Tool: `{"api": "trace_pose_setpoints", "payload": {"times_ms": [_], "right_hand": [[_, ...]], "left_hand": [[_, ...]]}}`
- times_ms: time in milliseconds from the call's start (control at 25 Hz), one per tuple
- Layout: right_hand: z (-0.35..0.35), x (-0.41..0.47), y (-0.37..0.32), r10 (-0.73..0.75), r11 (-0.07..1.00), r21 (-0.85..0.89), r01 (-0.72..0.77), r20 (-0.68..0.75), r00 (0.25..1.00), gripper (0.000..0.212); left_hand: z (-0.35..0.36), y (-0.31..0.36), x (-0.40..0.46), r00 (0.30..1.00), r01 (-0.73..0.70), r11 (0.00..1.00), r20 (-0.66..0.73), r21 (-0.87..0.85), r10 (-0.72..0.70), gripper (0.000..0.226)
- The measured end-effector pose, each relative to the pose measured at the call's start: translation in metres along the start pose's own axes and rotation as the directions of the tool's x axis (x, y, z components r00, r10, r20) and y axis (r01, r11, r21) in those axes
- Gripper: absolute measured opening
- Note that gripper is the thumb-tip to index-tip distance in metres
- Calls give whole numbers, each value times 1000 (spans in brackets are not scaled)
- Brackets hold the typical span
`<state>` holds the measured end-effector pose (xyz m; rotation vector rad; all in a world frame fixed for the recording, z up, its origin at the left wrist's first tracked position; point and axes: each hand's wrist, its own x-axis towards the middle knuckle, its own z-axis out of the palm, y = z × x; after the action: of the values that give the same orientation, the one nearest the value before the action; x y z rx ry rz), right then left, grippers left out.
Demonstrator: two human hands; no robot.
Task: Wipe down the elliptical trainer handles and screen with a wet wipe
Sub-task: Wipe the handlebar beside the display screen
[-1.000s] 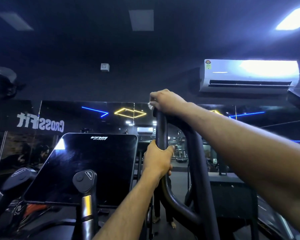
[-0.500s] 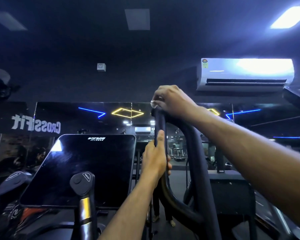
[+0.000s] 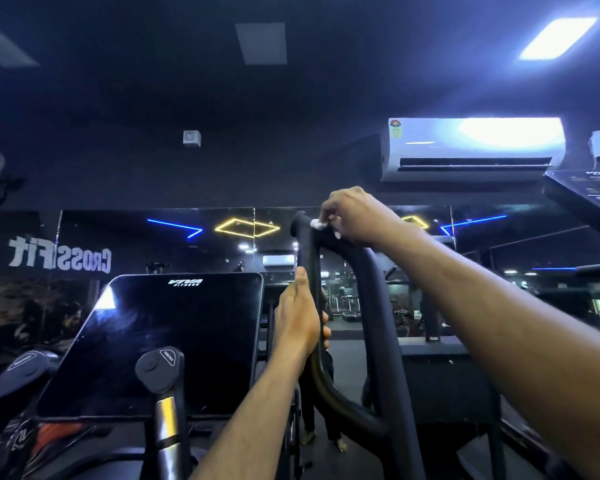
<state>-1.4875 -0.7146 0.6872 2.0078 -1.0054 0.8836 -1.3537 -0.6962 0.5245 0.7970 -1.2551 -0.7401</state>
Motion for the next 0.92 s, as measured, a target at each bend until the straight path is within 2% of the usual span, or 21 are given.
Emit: {"api": "trace_pose_setpoints", "payload": {"times_ms": [80,160,240,280,360,480,560,640,720,800,920], "right_hand": [[2,-6,15,100,995,26,-100,-4,995,21],[11,-9,21,210,969,145,-199,-60,976,19],[27,-16,10,257,938,262,-225,-92,962,23],[33,-24,3,234,939,280,-200,-93,968,28],[43,-44,-5,109,967,239,-84,-93,990,43],[41,-65,5,-72,995,56,80,-126,989,59],[34,-74,8,-213,975,-92,202,-148,966,51],[21,-77,13,-344,924,-214,317,-102,934,36],[9,-66,19,-482,826,-334,454,0,876,22],[3,-46,20,-603,681,-422,599,141,785,8],[4,-23,3,-695,468,-475,746,323,642,17]], "left_hand": [[0,-2,3,1000,8,1000,1,3,-8,71],[2,-2,3,1000,9,1000,-8,24,-9,68],[2,-1,2,1000,11,999,-18,49,-10,66],[1,0,0,1000,10,998,-21,58,-9,65],[1,2,-3,1000,-2,997,-29,74,5,66],[2,3,-4,999,-23,997,-28,76,25,70],[2,4,-5,999,-32,997,-26,71,34,70],[2,3,-5,999,-34,996,-12,83,35,66],[1,3,-4,999,-41,995,-9,92,42,62],[1,2,-3,999,-45,995,-14,84,47,59],[2,3,-5,998,-66,993,-14,94,68,50]]}}
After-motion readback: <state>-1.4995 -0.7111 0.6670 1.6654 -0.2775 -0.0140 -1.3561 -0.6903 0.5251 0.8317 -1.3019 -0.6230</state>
